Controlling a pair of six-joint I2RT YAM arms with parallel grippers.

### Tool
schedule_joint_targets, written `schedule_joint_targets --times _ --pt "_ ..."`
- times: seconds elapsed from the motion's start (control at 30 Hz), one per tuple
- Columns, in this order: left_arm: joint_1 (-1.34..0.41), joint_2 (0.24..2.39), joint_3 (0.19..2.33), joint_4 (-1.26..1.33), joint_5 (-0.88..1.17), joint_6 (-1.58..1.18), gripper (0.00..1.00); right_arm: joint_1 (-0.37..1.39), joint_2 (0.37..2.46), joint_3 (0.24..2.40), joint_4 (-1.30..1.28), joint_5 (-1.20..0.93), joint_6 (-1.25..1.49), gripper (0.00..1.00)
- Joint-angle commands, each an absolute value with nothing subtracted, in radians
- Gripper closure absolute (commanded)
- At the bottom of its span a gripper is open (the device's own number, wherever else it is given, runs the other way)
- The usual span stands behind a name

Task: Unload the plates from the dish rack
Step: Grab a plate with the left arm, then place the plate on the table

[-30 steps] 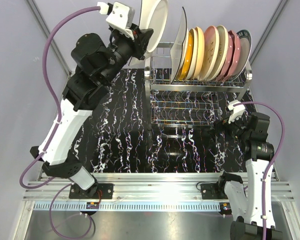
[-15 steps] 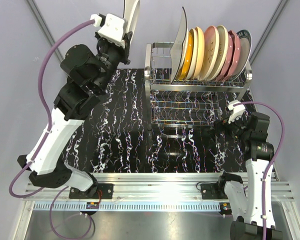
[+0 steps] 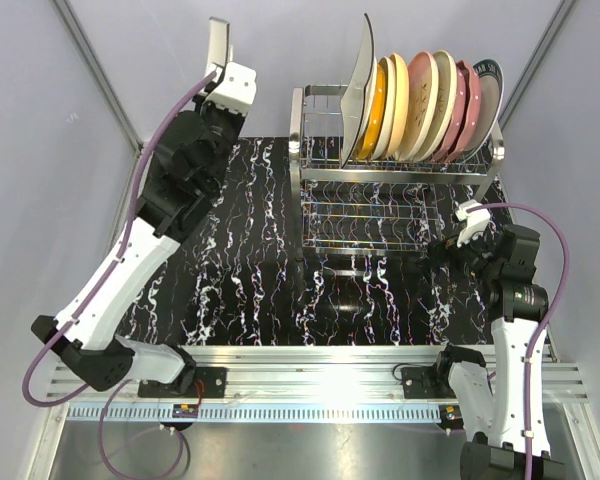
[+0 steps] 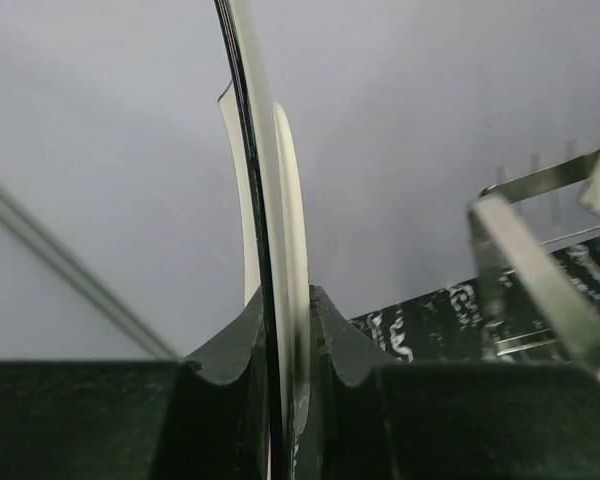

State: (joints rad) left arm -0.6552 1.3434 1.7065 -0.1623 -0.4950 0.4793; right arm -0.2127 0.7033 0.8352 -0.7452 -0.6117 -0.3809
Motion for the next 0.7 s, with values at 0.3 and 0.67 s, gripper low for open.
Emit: schedule_joint_targets --times 0.3,0.67 --pt "-0.376 1.344 1.335 0.371 -0.601 0.485 1.0 -0.221 0.69 0.838 -0.718 -0.617 -0.382 0.0" --pt "-0.304 1.661 1.256 0.62 -0.653 0.549 1.0 -0.221 0.687 0.836 -0.719 -0.618 -0.383 0.0"
